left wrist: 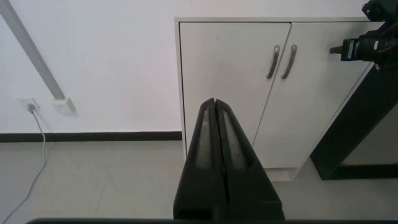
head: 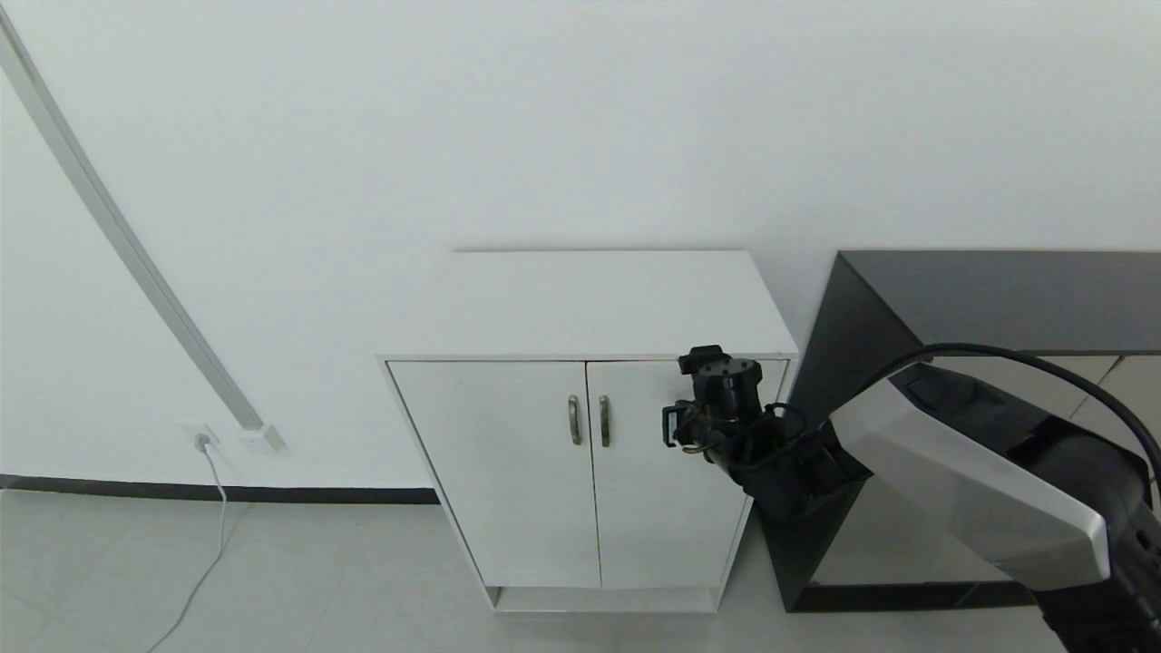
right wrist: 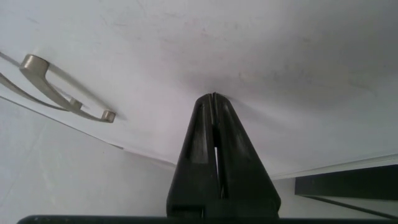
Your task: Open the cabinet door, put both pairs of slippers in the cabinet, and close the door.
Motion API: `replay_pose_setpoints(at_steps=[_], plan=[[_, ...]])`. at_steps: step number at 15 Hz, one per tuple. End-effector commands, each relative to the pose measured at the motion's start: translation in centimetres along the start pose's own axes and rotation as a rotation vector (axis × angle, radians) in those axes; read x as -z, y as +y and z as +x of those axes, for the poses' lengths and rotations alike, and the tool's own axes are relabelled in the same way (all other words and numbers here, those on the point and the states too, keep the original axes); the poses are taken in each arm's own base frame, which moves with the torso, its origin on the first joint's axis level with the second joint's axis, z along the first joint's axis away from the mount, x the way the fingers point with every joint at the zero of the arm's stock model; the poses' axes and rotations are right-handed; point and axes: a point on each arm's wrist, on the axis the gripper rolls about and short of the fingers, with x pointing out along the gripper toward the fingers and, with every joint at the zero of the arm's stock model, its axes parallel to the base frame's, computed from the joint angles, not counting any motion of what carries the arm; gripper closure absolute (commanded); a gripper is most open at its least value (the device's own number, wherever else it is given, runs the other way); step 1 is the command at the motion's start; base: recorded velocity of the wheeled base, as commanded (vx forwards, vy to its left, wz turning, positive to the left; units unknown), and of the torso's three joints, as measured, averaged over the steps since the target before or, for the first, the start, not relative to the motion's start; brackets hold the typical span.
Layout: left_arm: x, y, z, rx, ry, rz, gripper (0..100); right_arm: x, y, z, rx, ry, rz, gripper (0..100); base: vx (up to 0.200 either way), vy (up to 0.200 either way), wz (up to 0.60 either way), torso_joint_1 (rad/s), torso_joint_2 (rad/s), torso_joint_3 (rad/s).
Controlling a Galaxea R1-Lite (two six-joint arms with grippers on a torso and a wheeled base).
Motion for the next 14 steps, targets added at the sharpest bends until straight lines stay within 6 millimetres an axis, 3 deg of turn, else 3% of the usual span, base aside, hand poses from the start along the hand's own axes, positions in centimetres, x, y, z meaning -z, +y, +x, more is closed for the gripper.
replay_pose_setpoints(at_steps=[1,14], plan=[[0.00,0.00,0.00,-0.001,0.000,0.000,100,0.02,-0.18,0.10,0.004,0.000,-0.002,100,0.000,0.000,0.00,0.000,0.00,0.000],[0.00,0.00,0.00,-0.001,0.000,0.000,100,-0.08,-0.11,0.82,0.006,-0.017,-0.006,100,0.000,0.000,0.00,0.000,0.00,0.000]])
